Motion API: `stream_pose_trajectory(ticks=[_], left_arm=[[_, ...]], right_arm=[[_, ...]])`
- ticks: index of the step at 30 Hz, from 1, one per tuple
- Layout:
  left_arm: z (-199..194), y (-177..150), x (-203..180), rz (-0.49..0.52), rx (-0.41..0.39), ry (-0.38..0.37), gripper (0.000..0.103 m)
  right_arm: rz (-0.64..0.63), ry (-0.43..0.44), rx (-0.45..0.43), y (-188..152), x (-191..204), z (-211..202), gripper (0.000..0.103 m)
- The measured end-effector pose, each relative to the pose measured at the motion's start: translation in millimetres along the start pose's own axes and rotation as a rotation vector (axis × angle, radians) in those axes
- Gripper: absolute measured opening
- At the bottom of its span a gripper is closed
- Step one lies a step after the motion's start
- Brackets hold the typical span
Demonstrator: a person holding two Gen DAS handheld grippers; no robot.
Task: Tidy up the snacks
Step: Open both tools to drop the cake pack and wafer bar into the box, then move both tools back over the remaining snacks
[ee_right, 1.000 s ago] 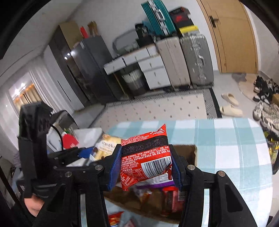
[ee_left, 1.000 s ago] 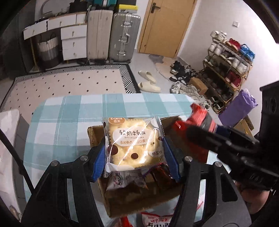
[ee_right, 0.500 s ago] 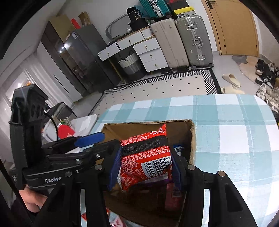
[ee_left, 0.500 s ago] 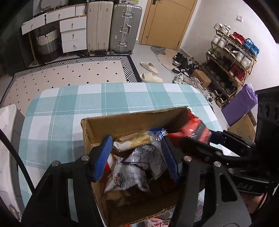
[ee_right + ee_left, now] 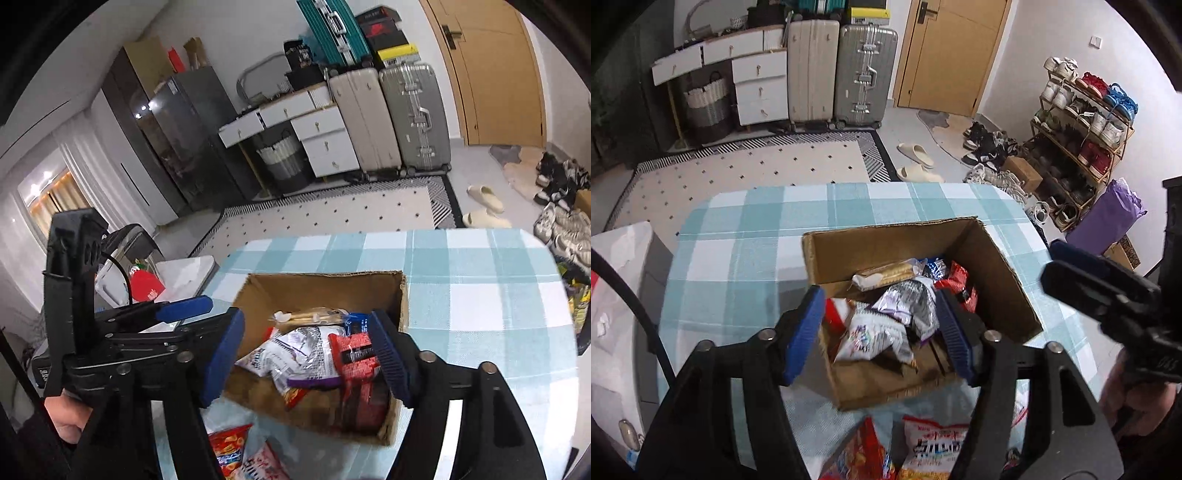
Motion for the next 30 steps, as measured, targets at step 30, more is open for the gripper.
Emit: stream_pose_trajectory(ticks=[30], left_arm=[[-193.5, -85.1, -4.9, -0.032, -0.298, 0.023, 0.09]], right_arm=[[-0.221, 0.102, -0.351, -56.5, 109.0, -225.6, 0.101]])
Point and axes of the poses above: each gripper's, at about its wrist camera, not at the fingertips, and z roughly the way its jaws point, x to its left, y to its top, the point moved 5 cm from there along z, roughly the way its jaws point, and after that the axes turned 12 degrees about -x, right-handed, at the moved point
